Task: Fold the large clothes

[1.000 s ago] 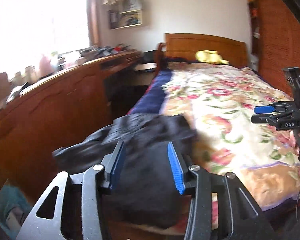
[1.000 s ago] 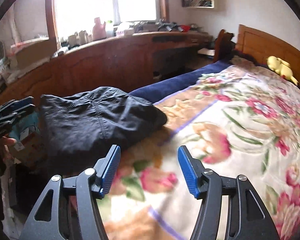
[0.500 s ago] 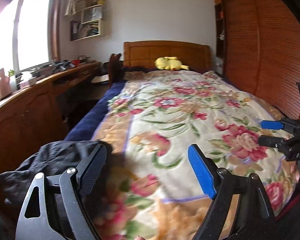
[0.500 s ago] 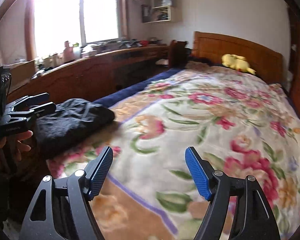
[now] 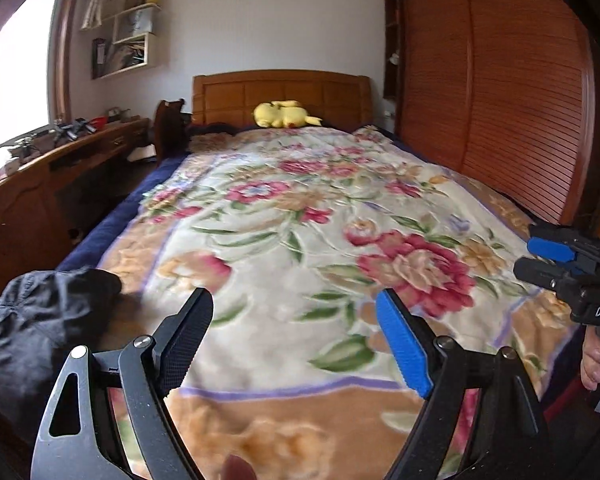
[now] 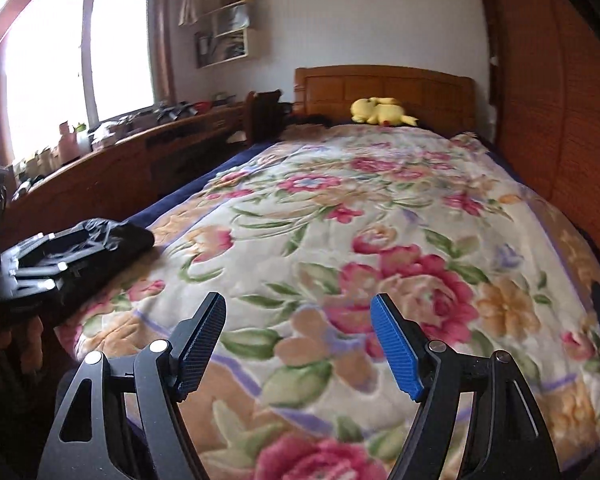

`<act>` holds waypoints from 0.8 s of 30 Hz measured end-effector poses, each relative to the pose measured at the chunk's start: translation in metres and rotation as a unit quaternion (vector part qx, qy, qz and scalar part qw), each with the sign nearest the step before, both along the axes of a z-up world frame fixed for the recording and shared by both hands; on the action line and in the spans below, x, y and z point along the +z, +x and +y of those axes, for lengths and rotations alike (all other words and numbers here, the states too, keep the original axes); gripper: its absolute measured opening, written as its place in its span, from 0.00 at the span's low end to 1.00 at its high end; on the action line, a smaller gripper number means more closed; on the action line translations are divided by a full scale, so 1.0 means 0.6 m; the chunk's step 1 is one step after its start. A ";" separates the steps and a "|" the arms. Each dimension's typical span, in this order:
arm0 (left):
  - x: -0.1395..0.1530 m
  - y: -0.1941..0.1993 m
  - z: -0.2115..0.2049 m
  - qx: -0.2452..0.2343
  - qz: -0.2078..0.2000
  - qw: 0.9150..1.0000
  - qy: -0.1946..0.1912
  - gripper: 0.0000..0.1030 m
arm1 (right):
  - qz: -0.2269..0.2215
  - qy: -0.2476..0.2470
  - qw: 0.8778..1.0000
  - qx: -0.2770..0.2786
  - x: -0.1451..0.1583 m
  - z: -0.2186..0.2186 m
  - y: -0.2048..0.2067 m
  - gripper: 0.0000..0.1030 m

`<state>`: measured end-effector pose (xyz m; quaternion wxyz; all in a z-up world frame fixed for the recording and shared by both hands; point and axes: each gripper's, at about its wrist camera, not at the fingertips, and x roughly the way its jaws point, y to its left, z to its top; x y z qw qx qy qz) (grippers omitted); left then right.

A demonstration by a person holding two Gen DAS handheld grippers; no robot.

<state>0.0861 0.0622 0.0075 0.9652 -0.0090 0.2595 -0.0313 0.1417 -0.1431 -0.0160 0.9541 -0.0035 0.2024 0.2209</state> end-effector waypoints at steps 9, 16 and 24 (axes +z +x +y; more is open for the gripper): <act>0.036 -0.026 -0.080 -0.012 -0.010 1.000 -0.008 0.82 | -0.031 0.020 0.998 -0.041 0.016 -0.056 -0.083 0.74; 0.089 -0.071 -0.104 -0.003 -0.055 0.998 0.006 0.82 | -0.068 0.037 0.995 -0.055 0.032 -0.075 -0.151 0.74; 0.119 -0.106 -0.107 0.006 -0.081 0.997 0.013 0.82 | -0.101 0.051 0.991 -0.065 0.033 -0.086 -0.207 0.74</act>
